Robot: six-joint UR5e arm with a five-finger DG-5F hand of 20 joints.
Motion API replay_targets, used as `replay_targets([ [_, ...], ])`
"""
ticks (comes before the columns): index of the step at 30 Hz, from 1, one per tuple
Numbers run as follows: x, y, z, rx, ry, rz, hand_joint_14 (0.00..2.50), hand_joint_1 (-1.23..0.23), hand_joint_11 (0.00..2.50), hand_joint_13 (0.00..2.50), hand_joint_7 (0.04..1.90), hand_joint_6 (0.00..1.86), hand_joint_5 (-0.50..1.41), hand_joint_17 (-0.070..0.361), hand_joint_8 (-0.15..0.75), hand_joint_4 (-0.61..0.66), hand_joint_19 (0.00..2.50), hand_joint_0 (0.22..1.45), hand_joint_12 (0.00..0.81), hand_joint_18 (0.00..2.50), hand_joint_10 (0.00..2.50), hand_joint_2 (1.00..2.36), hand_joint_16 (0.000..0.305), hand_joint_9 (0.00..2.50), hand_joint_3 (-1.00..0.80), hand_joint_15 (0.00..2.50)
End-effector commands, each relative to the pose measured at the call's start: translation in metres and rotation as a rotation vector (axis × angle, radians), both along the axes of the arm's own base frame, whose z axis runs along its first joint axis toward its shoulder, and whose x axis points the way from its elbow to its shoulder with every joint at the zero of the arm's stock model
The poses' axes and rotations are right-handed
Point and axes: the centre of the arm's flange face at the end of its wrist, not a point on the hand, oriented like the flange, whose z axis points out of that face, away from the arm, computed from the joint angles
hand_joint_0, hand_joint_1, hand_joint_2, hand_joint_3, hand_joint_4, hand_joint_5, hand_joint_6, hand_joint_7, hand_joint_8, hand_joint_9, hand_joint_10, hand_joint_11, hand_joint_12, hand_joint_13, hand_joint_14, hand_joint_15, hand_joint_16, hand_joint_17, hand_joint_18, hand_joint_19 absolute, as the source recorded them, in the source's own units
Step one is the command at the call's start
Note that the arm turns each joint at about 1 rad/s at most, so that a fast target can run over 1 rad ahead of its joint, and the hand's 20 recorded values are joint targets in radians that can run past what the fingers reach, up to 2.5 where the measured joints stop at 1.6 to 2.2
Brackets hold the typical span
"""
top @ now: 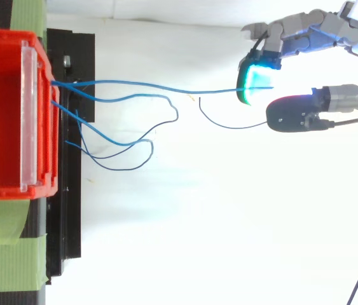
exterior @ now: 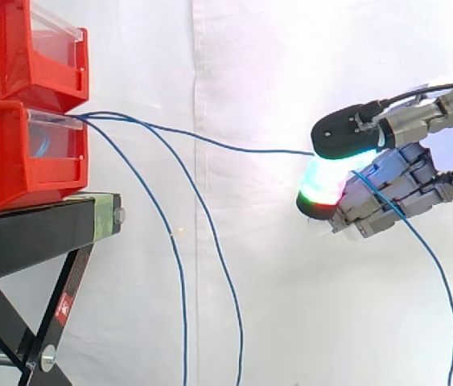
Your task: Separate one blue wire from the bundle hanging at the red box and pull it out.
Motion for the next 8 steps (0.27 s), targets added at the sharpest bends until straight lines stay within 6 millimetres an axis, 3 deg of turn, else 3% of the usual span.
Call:
replay_targets([
  [1, -0.0001, -0.0004, -0.0001, 0.0, 0.0, -0.001, 0.01, -0.74, 0.45, 0.25, 1.36, 0.83, -0.15, 0.118, 0.314, 0.11, 0.2, 0.6, 0.36, 0.19, 0.01, 1.03, 0.052, 0.66, 0.07, 0.18],
  [8, -0.0003, -0.0005, 0.0006, 0.0, -0.001, -0.001, 0.01, -0.74, 0.45, 0.25, 1.34, 0.83, -0.15, 0.118, 0.312, 0.1, 0.2, 0.6, 0.36, 0.19, 0.01, 1.03, 0.052, 0.66, 0.07, 0.18],
])
